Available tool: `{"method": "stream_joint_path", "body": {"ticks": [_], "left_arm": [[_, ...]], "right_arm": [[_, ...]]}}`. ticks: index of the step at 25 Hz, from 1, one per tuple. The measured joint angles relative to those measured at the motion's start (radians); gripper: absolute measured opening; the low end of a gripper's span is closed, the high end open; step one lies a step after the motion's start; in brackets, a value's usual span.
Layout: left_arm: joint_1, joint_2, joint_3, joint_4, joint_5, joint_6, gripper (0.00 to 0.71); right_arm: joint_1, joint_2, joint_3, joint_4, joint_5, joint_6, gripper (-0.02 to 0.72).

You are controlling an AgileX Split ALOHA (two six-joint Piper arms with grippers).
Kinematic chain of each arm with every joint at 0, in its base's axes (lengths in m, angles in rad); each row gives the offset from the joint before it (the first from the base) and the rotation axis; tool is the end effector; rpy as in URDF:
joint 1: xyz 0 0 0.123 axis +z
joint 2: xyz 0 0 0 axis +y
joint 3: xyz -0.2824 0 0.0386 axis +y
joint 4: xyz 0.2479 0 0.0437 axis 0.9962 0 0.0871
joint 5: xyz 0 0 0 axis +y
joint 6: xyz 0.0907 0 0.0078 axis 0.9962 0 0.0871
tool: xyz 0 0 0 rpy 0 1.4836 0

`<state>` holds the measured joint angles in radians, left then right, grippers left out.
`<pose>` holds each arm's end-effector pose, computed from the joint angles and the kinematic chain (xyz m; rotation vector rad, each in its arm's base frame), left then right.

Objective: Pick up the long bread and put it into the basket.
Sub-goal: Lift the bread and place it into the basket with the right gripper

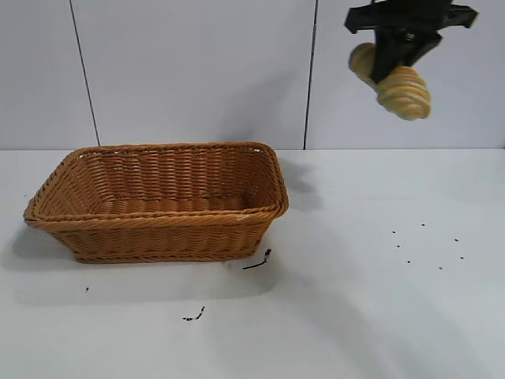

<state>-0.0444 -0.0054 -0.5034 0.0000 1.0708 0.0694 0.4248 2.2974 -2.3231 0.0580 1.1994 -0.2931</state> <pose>-0.0065 0.0003 0.2773 0.1163 2.0423 0.0156 0.4585 0.2128 0.2780 -0.9247 2.4938 0.1219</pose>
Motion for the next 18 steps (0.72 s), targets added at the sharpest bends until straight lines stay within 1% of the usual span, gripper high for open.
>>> {"method": "stream_joint_path", "body": {"ticks": [2, 4, 7, 8, 9, 10, 11, 12, 14, 15, 16, 18], "left_arm": [[0.000, 0.000, 0.000, 0.000, 0.000, 0.000, 0.696], [0.000, 0.000, 0.000, 0.000, 0.000, 0.000, 0.696], [0.000, 0.000, 0.000, 0.000, 0.000, 0.000, 0.696], [0.000, 0.000, 0.000, 0.000, 0.000, 0.000, 0.696], [0.000, 0.000, 0.000, 0.000, 0.000, 0.000, 0.696], [0.000, 0.000, 0.000, 0.000, 0.000, 0.000, 0.696], [0.000, 0.000, 0.000, 0.000, 0.000, 0.000, 0.696], [0.000, 0.000, 0.000, 0.000, 0.000, 0.000, 0.696], [0.000, 0.000, 0.000, 0.000, 0.000, 0.000, 0.696], [0.000, 0.000, 0.000, 0.000, 0.000, 0.000, 0.696], [0.000, 0.000, 0.000, 0.000, 0.000, 0.000, 0.696], [0.000, 0.000, 0.000, 0.000, 0.000, 0.000, 0.696]], "right_arm": [[0.058, 0.019, -0.001, 0.000, -0.035, -0.073, 0.093], [0.113, 0.034, -0.001, 0.000, -0.077, -0.161, 0.093], [0.183, 0.062, -0.001, 0.001, -0.145, -0.322, 0.093], [0.201, 0.075, -0.003, 0.003, -0.169, -0.391, 0.093], [0.213, 0.088, -0.005, 0.006, -0.189, -0.441, 0.093], [0.223, 0.105, -0.005, 0.011, -0.207, -0.491, 0.093], [0.230, 0.124, -0.005, 0.022, -0.219, -0.558, 0.093], [0.234, 0.144, -0.005, 0.037, -0.227, -0.601, 0.093], [0.235, 0.179, -0.005, 0.061, -0.230, -0.684, 0.093], [0.235, 0.196, -0.005, 0.063, -0.234, -0.719, 0.093], [0.235, 0.212, -0.005, 0.063, -0.237, -0.744, 0.093], [0.235, 0.234, -0.005, 0.063, -0.254, -0.767, 0.093]]}}
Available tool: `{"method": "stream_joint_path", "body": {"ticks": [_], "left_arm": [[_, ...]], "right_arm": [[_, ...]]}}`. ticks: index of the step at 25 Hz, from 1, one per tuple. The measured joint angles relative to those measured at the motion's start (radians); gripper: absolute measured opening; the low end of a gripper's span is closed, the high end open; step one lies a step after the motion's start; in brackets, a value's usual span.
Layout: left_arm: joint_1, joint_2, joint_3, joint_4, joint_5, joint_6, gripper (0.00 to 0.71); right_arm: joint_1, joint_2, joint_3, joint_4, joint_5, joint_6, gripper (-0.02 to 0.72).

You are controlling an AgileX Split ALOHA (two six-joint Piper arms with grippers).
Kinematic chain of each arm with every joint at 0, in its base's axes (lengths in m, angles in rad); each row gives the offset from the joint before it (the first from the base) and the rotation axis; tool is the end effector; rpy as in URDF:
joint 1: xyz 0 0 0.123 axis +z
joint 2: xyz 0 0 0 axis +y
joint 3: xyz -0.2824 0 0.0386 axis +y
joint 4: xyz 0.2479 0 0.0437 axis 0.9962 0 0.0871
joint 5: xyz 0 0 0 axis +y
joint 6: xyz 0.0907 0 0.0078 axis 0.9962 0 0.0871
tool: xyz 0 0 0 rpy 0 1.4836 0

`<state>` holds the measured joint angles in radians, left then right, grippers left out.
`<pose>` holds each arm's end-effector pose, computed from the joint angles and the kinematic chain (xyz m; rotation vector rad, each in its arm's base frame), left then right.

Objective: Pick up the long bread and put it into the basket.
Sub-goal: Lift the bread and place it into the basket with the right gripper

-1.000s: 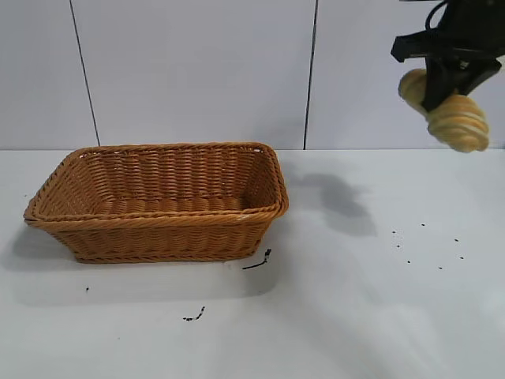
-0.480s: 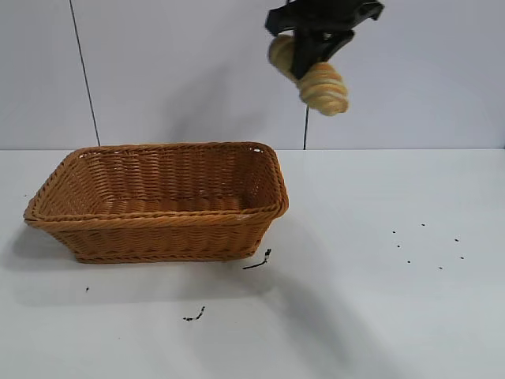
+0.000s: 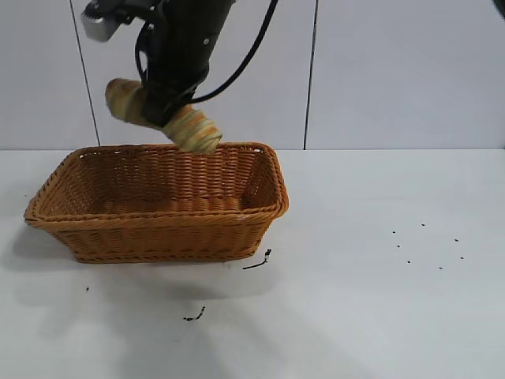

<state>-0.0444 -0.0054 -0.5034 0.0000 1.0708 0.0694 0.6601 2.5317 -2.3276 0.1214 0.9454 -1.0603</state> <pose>-0.0065 0.0003 0.2773 0.1163 2.0423 0.0156 0.4286 0.3440 0.1666 -1.9473 1.7545 0.0149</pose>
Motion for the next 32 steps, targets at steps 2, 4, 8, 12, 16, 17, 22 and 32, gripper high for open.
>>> {"method": "stream_joint_path", "body": {"ticks": [2, 4, 8, 12, 16, 17, 22, 32], "left_arm": [[0.000, 0.000, 0.000, 0.000, 0.000, 0.000, 0.696], [0.000, 0.000, 0.000, 0.000, 0.000, 0.000, 0.696], [0.000, 0.000, 0.000, 0.000, 0.000, 0.000, 0.696], [0.000, 0.000, 0.000, 0.000, 0.000, 0.000, 0.696], [0.000, 0.000, 0.000, 0.000, 0.000, 0.000, 0.696], [0.000, 0.000, 0.000, 0.000, 0.000, 0.000, 0.696], [0.000, 0.000, 0.000, 0.000, 0.000, 0.000, 0.696], [0.000, 0.000, 0.000, 0.000, 0.000, 0.000, 0.696]], "right_arm": [[0.000, 0.014, 0.000, 0.002, -0.015, -0.009, 0.093], [0.000, 0.019, 0.000, 0.008, -0.026, -0.008, 0.097], [-0.002, 0.021, 0.000, 0.033, -0.030, -0.005, 0.301], [-0.010, 0.021, 0.000, 0.035, -0.031, -0.003, 0.580], [-0.021, 0.015, 0.000, 0.034, -0.035, 0.016, 0.645], [-0.026, 0.007, 0.000, 0.035, -0.039, 0.018, 0.651], [-0.053, -0.054, 0.000, 0.076, -0.038, 0.038, 0.652], [-0.104, -0.175, -0.003, 0.108, -0.016, 0.519, 0.652]]}}
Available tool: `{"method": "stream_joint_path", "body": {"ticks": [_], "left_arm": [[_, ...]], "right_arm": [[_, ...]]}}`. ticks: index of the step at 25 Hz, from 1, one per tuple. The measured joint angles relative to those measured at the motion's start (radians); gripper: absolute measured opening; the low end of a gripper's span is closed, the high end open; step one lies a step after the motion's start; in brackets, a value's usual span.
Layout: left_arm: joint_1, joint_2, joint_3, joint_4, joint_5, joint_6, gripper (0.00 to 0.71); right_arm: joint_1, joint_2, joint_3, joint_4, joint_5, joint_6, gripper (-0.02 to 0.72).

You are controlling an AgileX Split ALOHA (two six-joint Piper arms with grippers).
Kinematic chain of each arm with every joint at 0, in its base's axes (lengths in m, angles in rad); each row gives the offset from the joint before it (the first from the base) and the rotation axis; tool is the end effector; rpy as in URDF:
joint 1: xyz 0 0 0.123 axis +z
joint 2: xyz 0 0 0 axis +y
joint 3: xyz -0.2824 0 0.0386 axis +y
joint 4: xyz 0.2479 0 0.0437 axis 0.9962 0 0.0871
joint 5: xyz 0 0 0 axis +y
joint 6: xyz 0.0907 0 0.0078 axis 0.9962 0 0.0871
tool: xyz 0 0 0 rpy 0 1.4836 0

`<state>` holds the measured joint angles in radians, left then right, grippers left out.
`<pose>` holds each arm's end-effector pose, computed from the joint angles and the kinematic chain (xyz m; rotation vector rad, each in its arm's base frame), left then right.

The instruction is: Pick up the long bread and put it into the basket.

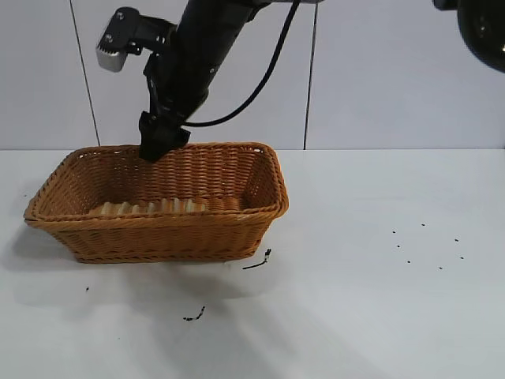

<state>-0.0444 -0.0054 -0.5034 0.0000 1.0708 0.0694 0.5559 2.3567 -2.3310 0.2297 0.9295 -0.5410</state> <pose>-0.0065 0.0003 0.2773 0.1163 2.0423 0.0156 0.4454 0.2963 0.2650 -1.1923 2.1149 0.2923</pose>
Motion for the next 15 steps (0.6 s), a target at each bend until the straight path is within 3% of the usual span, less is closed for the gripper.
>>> {"method": "stream_joint_path", "body": {"ticks": [3, 6, 15], "left_arm": [[0.000, 0.000, 0.000, 0.000, 0.000, 0.000, 0.696], [0.000, 0.000, 0.000, 0.000, 0.000, 0.000, 0.696], [0.000, 0.000, 0.000, 0.000, 0.000, 0.000, 0.696]], "right_arm": [[-0.037, -0.013, -0.003, -0.022, 0.034, 0.262, 0.652], [-0.087, -0.013, -0.003, -0.056, 0.080, 0.402, 0.652], [-0.324, -0.013, -0.003, -0.082, 0.153, 0.485, 0.652]]}}
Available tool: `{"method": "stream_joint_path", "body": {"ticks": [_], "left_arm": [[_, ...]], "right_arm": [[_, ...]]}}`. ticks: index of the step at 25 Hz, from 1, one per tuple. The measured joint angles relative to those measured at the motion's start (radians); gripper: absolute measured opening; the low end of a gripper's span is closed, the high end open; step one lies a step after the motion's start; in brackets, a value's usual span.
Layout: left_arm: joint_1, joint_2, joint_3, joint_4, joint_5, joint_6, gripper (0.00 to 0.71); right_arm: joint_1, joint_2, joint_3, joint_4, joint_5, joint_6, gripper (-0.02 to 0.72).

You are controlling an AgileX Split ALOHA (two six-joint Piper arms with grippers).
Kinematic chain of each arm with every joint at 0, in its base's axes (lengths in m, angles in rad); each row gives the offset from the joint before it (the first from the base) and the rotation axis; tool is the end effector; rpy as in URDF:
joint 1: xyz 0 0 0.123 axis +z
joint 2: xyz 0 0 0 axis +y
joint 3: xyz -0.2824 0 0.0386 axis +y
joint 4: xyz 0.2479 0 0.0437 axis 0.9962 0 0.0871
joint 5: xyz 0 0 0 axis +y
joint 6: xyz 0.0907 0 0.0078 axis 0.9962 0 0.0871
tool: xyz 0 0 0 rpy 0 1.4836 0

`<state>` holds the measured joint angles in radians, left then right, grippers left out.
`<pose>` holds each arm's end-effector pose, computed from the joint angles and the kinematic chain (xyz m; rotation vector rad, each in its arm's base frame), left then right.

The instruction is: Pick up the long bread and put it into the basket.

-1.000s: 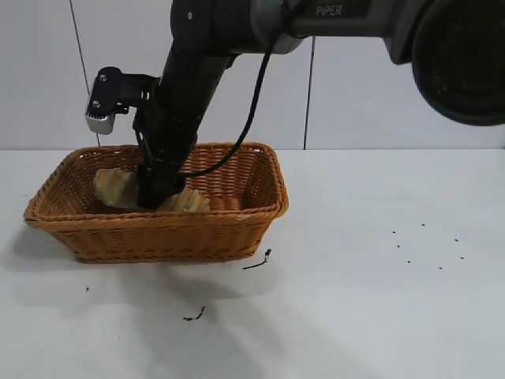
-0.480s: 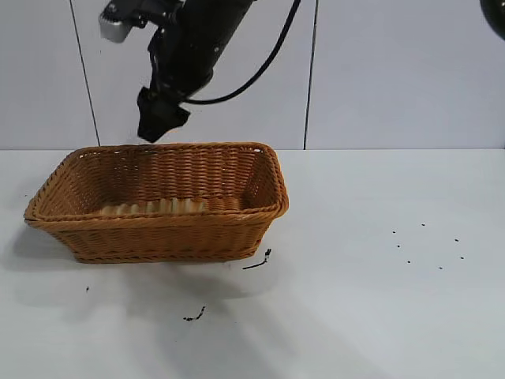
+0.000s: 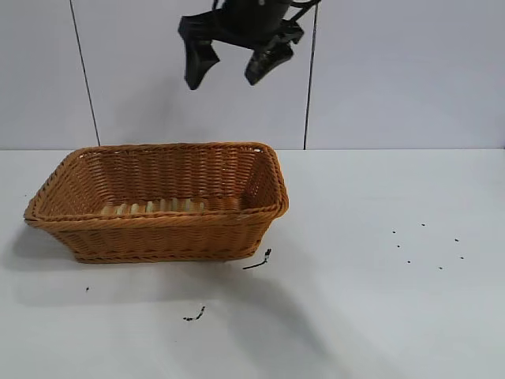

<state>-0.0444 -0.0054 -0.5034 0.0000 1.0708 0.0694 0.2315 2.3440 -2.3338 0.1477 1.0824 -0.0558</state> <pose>-0.0065 0.0003 0.2773 0.1163 2.0423 0.0156 0.5052 0.1312 0.2633 -0.3291 2.5591 0.2596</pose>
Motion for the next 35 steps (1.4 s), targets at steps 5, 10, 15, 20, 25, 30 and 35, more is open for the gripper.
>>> {"method": "stream_joint_path", "body": {"ticks": [5, 10, 15, 20, 25, 30, 35], "left_arm": [[0.000, 0.000, 0.000, 0.000, 0.000, 0.000, 0.696], [0.000, 0.000, 0.000, 0.000, 0.000, 0.000, 0.696], [0.000, 0.000, 0.000, 0.000, 0.000, 0.000, 0.696], [0.000, 0.000, 0.000, 0.000, 0.000, 0.000, 0.696], [0.000, 0.000, 0.000, 0.000, 0.000, 0.000, 0.696], [0.000, 0.000, 0.000, 0.000, 0.000, 0.000, 0.696], [0.000, 0.000, 0.000, 0.000, 0.000, 0.000, 0.696]], "right_arm": [[-0.122, 0.000, 0.000, -0.024, 0.060, 0.004, 0.652], [-0.202, 0.000, 0.000, -0.033, 0.124, 0.004, 0.652], [-0.232, -0.007, 0.000, -0.043, 0.129, 0.005, 0.652], [-0.235, -0.060, 0.000, -0.050, 0.130, 0.014, 0.652], [-0.235, -0.189, 0.061, -0.050, 0.130, 0.029, 0.652], [-0.235, -0.433, 0.314, -0.051, 0.130, 0.030, 0.652], [-0.235, -0.748, 0.676, -0.052, 0.132, 0.030, 0.652]]}}
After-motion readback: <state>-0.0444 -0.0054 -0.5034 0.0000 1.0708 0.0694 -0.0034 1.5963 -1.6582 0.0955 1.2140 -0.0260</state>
